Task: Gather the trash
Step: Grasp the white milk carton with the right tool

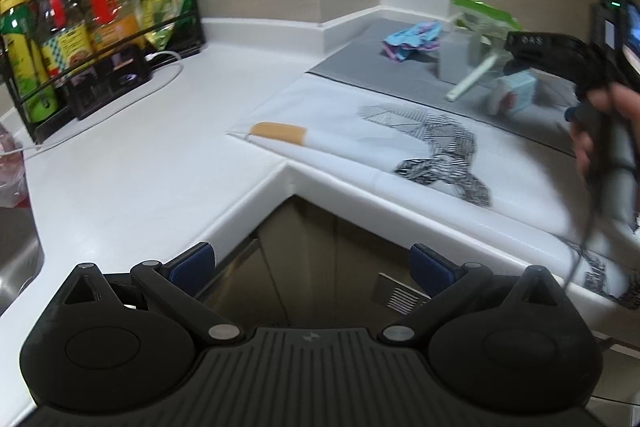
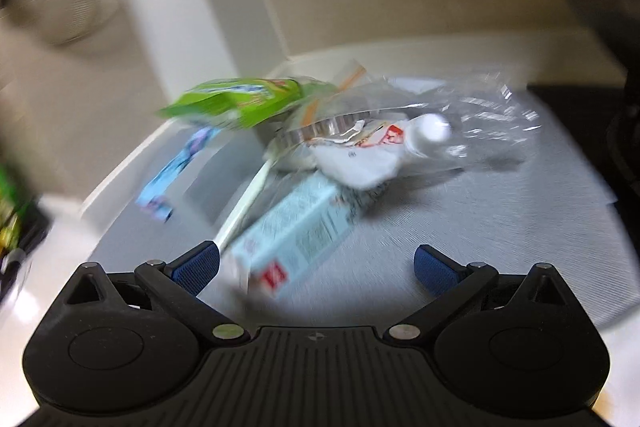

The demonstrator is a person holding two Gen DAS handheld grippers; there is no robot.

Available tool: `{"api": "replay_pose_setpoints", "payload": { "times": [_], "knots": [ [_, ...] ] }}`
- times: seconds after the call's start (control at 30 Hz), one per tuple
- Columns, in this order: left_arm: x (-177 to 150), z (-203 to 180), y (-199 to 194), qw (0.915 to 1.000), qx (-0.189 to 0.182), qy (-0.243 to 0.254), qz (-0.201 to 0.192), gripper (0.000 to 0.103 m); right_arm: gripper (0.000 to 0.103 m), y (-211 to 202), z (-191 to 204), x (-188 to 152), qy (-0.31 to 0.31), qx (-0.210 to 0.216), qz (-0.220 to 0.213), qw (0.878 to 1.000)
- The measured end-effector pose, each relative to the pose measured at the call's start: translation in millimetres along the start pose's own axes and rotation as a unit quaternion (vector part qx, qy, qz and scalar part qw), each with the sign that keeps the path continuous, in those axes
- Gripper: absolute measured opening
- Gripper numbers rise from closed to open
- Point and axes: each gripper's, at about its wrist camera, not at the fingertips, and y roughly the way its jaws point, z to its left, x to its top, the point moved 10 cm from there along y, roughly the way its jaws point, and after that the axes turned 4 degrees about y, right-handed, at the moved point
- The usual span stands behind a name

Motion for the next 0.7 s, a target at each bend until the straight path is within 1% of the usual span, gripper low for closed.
{"api": "replay_pose_setpoints", "payload": {
  "times": [0.07, 0.1, 0.13, 0.2, 0.23, 0.27, 0.3, 0.33, 0.37, 0.4, 0.43, 0.47, 0.5, 0.53, 0.57, 0.6, 0.63, 0.67, 0.7],
  "knots": [
    [0, 7, 2, 1.0, 0.007, -0.003, 0.002, 0.103, 0.103, 28, 1, 3, 0.031, -0.024, 0.033, 0.999],
    [1, 11, 3, 0.9999, 0.01, -0.005, 0.003, 0.103, 0.103, 36, 2, 6, 0.034, -0.038, 0.029, 0.998],
    [1, 13, 4, 0.9999, 0.012, -0.006, 0.004, 0.103, 0.103, 41, 5, 10, 0.02, -0.051, 0.018, 0.998],
    [1, 16, 6, 0.9999, 0.012, -0.01, 0.006, 0.103, 0.102, 49, 5, 6, -0.023, -0.081, 0.037, 0.996],
    [1, 17, 6, 0.9999, 0.011, -0.012, 0.006, 0.103, 0.099, 45, 4, 6, -0.042, -0.087, 0.03, 0.995],
    [2, 18, 7, 0.9998, 0.01, -0.014, 0.006, 0.103, 0.088, 38, 0, 6, -0.049, -0.089, 0.018, 0.995],
    [3, 18, 9, 0.9998, 0.009, -0.015, 0.007, 0.103, 0.08, 31, -8, 6, -0.05, -0.09, 0.009, 0.995],
    [3, 16, 10, 0.9999, 0.007, -0.013, 0.008, 0.103, 0.063, 24, -18, 3, -0.05, -0.09, 0.008, 0.995],
    [4, 14, 11, 0.9999, 0.005, -0.01, 0.009, 0.103, 0.049, 18, -28, 2, -0.054, -0.085, 0.007, 0.995],
    [5, 12, 12, 0.9999, 0.002, -0.007, 0.008, 0.103, 0.048, 9, -37, 2, -0.062, -0.081, 0.001, 0.995],
    [7, 9, 12, 1.0, 0.0, -0.003, 0.006, 0.103, 0.044, 1, -47, 0, -0.068, -0.078, 0.0, 0.995],
    [9, 7, 12, 1.0, -0.001, 0.001, 0.004, 0.103, 0.042, -6, -56, -1, -0.072, -0.073, -0.005, 0.995],
    [13, 4, 13, 1.0, -0.001, 0.006, 0.001, 0.103, 0.042, -12, -62, -1, -0.074, -0.067, -0.012, 0.995],
    [18, 0, 13, 0.9999, -0.002, 0.011, -0.001, 0.103, 0.044, -15, -65, -1, -0.076, -0.057, -0.013, 0.995],
    [25, -4, 15, 0.9998, -0.002, 0.017, -0.005, 0.103, 0.048, -13, -64, -1, -0.081, -0.038, -0.004, 0.996],
    [32, -7, 16, 0.9997, -0.001, 0.023, -0.009, 0.103, 0.053, -8, -62, -1, -0.084, -0.02, 0.007, 0.996],
    [41, -11, 17, 0.9995, 0.002, 0.029, -0.013, 0.103, 0.066, -5, -58, 0, -0.087, -0.008, 0.009, 0.996],
    [52, -14, 18, 0.9993, 0.004, 0.033, -0.018, 0.103, 0.064, 0, -54, 2, -0.097, -0.005, 0.009, 0.995],
    [62, -18, 19, 0.9991, 0.005, 0.035, -0.022, 0.103, 0.052, 8, -51, 5, -0.111, -0.009, 0.006, 0.994]
  ]
}}
